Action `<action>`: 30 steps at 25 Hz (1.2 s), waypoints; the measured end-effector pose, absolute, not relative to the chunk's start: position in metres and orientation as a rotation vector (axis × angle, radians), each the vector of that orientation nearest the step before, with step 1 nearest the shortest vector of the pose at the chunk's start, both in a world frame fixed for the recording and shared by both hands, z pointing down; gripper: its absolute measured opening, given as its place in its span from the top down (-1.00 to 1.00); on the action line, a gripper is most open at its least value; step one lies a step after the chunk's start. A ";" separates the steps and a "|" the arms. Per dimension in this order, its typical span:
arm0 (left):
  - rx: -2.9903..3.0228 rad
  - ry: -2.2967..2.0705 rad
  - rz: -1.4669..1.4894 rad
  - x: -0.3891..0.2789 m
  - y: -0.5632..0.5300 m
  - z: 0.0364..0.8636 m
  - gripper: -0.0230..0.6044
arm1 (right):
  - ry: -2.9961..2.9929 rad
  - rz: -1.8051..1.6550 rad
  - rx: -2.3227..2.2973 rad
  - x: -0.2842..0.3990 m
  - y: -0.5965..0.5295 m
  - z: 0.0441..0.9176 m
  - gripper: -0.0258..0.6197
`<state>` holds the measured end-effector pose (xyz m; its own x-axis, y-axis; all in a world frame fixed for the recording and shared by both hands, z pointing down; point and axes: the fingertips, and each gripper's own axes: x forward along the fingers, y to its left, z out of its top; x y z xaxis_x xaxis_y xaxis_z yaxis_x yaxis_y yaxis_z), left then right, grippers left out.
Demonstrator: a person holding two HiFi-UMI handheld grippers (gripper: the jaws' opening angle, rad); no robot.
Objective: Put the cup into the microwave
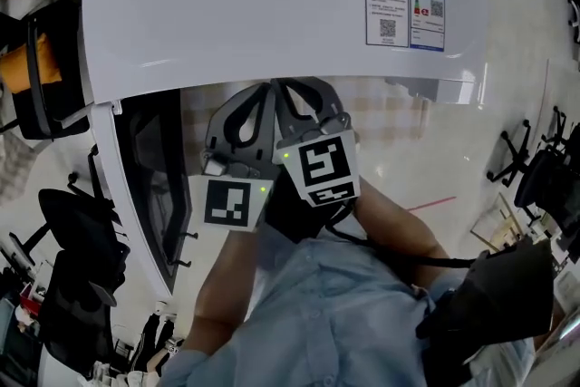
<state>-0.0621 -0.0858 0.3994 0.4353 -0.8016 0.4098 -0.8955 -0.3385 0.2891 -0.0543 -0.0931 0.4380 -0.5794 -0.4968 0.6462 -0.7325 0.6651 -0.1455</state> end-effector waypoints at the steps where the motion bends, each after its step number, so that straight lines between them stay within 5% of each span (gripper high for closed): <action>1: 2.219 -1.422 0.265 -0.063 -0.089 0.403 0.91 | -2.302 0.552 0.953 -0.055 -0.095 0.441 0.91; 30: 2.220 -1.460 0.219 -0.075 -0.138 0.404 0.91 | -2.310 0.550 0.952 -0.069 -0.133 0.446 0.91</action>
